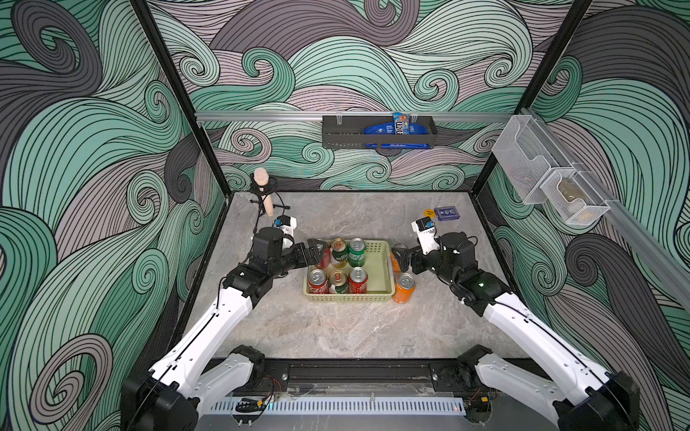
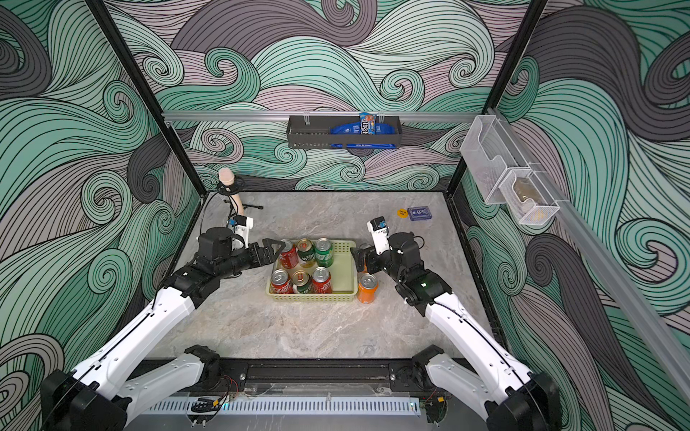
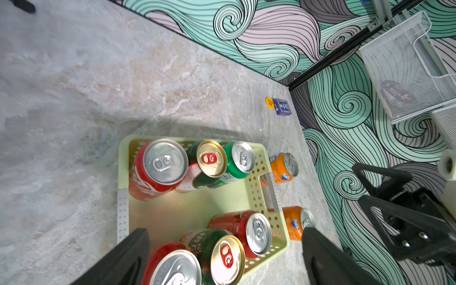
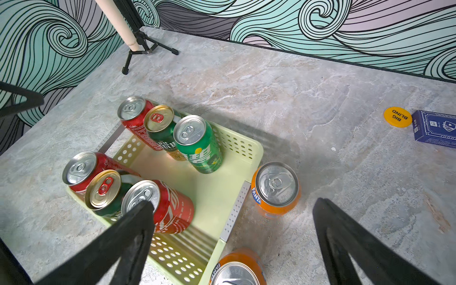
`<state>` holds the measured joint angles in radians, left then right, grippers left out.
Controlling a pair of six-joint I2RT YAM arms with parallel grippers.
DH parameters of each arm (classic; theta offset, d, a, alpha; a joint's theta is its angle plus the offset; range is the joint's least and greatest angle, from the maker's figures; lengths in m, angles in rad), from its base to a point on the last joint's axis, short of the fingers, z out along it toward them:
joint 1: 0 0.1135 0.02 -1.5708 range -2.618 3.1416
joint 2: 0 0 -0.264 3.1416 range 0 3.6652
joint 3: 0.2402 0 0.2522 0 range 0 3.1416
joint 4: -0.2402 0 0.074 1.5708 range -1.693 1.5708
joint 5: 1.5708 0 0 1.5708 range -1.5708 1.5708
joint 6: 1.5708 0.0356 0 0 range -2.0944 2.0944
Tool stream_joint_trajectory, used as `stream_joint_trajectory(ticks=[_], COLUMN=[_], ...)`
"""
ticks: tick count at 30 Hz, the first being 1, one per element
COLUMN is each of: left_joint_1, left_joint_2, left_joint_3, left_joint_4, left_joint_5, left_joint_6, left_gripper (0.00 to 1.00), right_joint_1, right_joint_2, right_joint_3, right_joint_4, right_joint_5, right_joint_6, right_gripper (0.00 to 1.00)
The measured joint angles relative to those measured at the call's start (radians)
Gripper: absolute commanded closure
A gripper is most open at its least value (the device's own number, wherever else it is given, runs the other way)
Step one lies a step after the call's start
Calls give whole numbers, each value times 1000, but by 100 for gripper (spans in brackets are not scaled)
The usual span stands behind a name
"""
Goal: Take out the drinks from the basket
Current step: Place the drink at the center of the board, then pick up the drink from the basket.
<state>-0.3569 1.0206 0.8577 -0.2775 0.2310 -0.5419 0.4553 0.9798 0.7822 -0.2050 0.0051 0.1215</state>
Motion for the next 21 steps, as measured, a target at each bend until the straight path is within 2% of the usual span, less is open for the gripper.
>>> stream_joint_trajectory(ticks=[8,21], left_joint_1=[6,79], left_joint_2=[30,36], left_joint_3=[43,-38], left_joint_4=[10,18], left_joint_5=[-70,-100], left_joint_6=[100,159], left_gripper=[1,1], right_joint_1=[0,47], right_joint_2=[61,352], right_joint_3=[2,166], right_joint_4=[1,7], right_joint_5=[-44,-74], right_joint_6=[6,83], right_gripper=[0,3])
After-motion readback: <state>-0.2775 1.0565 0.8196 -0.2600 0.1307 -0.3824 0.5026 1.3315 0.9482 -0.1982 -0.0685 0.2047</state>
